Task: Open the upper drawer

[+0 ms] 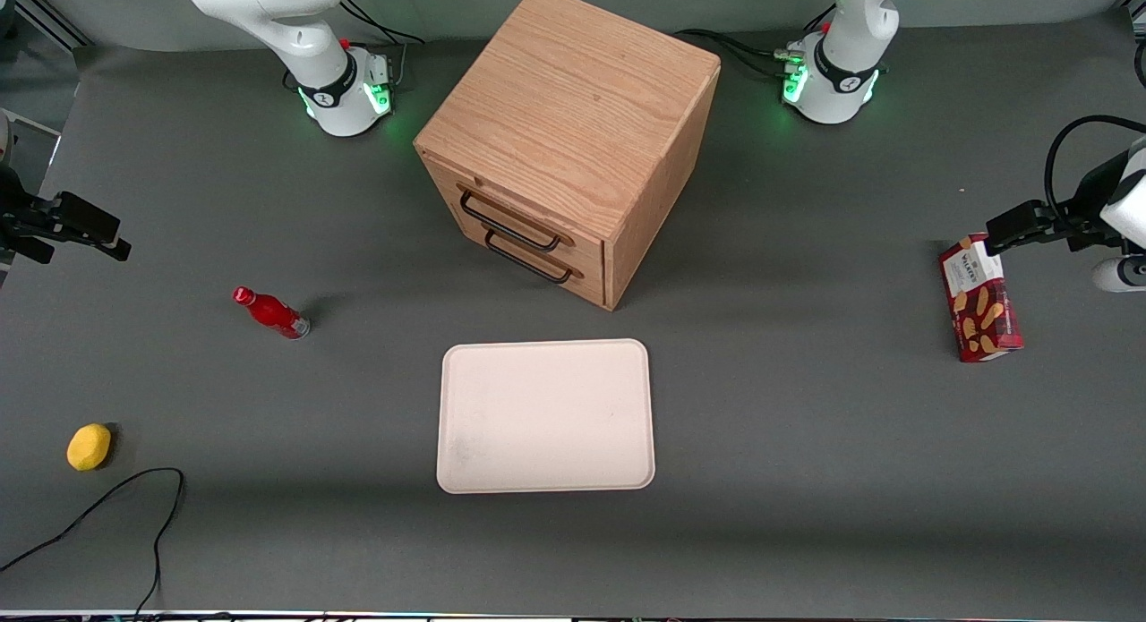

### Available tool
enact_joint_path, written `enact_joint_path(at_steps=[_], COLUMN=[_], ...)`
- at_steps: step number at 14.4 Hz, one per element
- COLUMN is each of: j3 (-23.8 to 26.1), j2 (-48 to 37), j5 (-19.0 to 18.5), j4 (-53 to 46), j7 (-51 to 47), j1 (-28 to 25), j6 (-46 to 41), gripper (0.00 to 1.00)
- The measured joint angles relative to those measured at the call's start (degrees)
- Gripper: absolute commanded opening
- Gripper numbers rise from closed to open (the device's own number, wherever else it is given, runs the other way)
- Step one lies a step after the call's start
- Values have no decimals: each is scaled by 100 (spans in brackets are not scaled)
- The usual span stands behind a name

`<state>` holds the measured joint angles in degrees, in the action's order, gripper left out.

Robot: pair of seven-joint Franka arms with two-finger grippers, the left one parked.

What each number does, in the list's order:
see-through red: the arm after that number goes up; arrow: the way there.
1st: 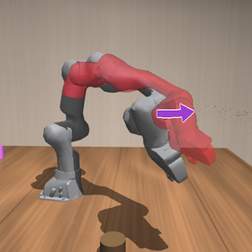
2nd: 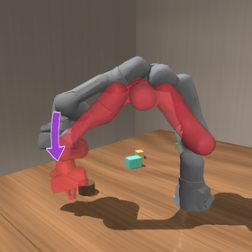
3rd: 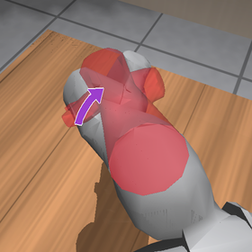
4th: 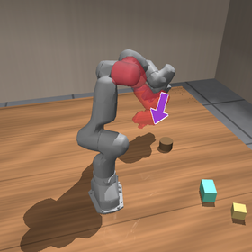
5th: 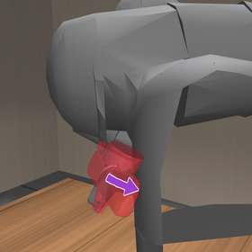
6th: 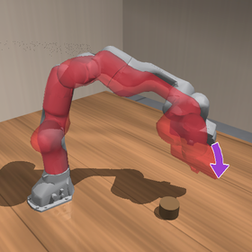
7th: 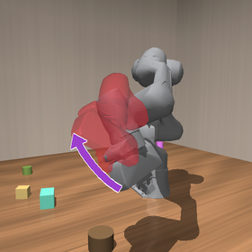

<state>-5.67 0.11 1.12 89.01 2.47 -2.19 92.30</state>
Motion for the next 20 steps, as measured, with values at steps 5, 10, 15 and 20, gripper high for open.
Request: enact_joint_path(at_steps=[5, 10, 15, 20], j3=[135, 190, 214, 219], j2=[1, 66, 330, 760], j5=[0, 1, 2, 2], j4=[1, 4, -34, -250], j7=[0, -2, -32, -36], j1=[-63, -578, -1540, -2334], j6=[133, 206, 394, 436], gripper=[100, 100, 100, 100])
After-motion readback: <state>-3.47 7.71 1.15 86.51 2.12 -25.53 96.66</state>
